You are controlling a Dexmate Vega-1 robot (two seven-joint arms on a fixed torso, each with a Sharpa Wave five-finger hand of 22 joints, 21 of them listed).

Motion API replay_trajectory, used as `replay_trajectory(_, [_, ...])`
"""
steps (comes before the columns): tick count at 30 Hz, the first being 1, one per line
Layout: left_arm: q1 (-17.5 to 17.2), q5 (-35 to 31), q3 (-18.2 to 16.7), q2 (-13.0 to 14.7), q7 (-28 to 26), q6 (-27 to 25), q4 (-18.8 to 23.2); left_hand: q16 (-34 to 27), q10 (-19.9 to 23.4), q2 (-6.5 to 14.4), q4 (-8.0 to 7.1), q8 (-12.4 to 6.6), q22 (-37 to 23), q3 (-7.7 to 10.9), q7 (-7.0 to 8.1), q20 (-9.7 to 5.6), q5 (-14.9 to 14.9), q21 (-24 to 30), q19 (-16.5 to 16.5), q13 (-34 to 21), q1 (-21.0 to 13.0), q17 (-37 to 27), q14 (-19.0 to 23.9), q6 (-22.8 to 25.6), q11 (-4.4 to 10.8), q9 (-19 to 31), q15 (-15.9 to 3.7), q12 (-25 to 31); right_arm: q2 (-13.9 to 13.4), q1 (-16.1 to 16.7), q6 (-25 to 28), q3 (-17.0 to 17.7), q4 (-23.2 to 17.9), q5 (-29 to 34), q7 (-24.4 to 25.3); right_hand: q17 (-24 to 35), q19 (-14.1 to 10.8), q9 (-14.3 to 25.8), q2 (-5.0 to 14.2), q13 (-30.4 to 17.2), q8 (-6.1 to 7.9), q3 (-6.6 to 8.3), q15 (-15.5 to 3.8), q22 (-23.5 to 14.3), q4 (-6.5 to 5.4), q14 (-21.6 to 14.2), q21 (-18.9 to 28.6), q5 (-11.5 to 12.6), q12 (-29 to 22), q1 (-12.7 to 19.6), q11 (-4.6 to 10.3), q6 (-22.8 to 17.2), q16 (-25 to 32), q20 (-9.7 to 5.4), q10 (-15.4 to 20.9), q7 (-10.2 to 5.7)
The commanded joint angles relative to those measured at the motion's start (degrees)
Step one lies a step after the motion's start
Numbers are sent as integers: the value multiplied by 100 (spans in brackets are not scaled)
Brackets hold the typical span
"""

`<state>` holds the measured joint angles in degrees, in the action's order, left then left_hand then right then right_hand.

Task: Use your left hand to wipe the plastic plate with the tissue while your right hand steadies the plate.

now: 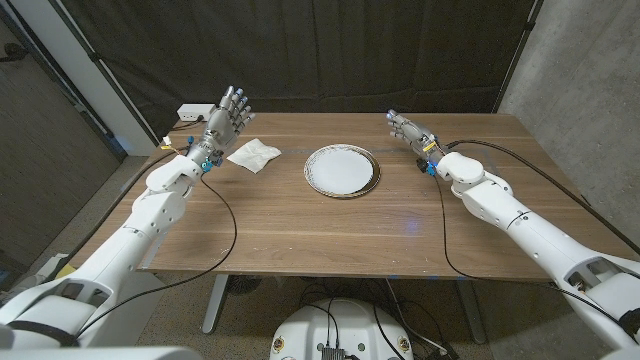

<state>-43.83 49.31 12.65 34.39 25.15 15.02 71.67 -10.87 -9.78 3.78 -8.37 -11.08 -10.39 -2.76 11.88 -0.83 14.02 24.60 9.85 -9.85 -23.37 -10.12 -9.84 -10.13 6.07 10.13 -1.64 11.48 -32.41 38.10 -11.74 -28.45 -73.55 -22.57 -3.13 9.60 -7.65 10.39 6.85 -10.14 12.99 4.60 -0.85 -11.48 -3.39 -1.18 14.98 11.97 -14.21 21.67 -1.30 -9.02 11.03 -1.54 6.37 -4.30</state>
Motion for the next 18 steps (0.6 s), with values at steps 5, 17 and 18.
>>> replay_trajectory(5, [413, 622, 175, -186, 653, 139, -735, -21, -403, 37, 69, -38, -11, 11, 61, -16, 79, 19, 286, -17, -74, 7, -429, -457, 41, 8, -245, 44, 342, 266, -1843, 299, 226, -168, 203, -2, -1, 0, -19, 1, 2, 14, -1, 1, 48, -65, 18, -19, 8, -18, -20, -79, -29, 31, 70, 16])
replay_trajectory(17, [1079, 306, 491, -529, 1099, 286, -1977, 0, -386, 68, 116, -27, -11, 24, 67, -45, 108, -6, 270, -18, -140, 12, -422, -415, 29, 6, -265, 28, 304, 693, -1180, 345, -558, 73, 1056, 0, 51, 0, -28, 1, -56, 13, 0, 0, 82, -22, -14, -35, 81, -16, 16, -61, -73, 39, -20, 34])
replay_trajectory(18, [1122, 295, 502, -566, 1109, 281, -2051, 3, -388, 72, 119, -22, -11, 25, 67, -46, 110, -9, 271, -18, -144, 12, -425, -422, 23, 6, -265, 26, 321, 695, -1238, 342, -524, 91, 1067, 0, 57, 0, -28, 0, -68, 13, 3, 0, 84, -19, -18, -37, 86, -17, 11, -44, -75, 40, -26, 34])
